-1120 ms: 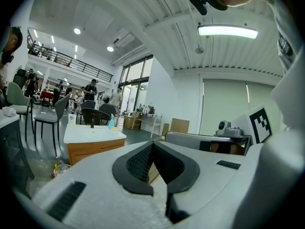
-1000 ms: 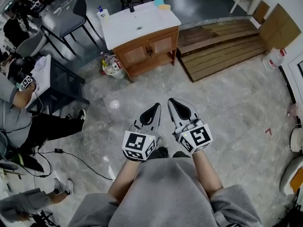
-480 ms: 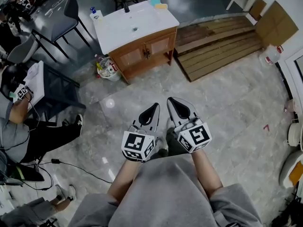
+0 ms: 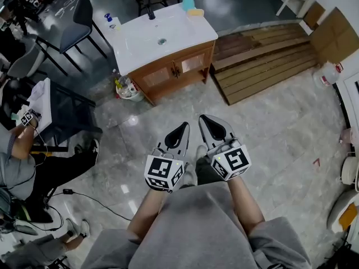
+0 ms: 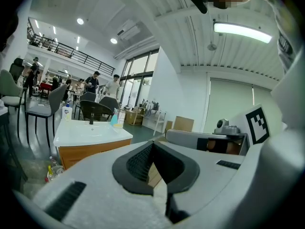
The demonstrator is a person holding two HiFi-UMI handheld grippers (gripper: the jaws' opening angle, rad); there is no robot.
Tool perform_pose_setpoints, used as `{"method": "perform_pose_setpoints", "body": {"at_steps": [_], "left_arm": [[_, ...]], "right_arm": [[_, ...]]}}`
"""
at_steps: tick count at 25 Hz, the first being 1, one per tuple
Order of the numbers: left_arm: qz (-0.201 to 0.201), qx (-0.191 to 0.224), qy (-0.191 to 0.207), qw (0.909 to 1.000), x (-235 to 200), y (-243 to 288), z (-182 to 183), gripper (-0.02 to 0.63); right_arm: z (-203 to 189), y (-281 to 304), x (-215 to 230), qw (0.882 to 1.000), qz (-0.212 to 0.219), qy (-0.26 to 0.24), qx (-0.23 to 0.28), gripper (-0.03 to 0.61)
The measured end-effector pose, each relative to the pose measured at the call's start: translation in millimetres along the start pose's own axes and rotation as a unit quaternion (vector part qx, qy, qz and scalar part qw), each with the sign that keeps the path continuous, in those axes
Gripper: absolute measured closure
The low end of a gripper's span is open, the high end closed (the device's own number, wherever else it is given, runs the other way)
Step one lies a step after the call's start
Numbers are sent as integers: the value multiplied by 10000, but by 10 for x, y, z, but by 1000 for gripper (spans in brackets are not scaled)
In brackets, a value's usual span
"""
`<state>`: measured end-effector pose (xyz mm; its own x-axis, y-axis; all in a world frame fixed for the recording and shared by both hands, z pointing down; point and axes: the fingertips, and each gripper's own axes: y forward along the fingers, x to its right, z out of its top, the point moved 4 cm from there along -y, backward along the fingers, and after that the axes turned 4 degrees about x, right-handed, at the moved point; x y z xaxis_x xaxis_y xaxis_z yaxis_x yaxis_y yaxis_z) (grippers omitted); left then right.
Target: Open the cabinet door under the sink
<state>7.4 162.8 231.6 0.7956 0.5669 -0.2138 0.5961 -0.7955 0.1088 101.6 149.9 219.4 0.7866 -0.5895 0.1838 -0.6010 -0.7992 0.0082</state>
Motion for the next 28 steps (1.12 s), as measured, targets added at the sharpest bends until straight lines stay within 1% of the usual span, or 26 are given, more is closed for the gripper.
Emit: {"method": "perform_pose_setpoints", "body": {"at_steps": [10,15,23,28], "left_arm": [[363,-152,-59,9992,-328,813,78,609],[521,-260,-84,9983,-513,1076,40,609],[553,-368,-151,9977,-898,1397,2,609],[424,-466,-30,9980,-1168,1585,-9,609]], "right_arm": [[30,572,707,9991,324,205,-166,568],[-2,807,1000,9986,339,340,-214,568],[-134,1238,1253,9981,276,442,-331,568],[-212,1545,1354,9982,88,478,-363,568]]}}
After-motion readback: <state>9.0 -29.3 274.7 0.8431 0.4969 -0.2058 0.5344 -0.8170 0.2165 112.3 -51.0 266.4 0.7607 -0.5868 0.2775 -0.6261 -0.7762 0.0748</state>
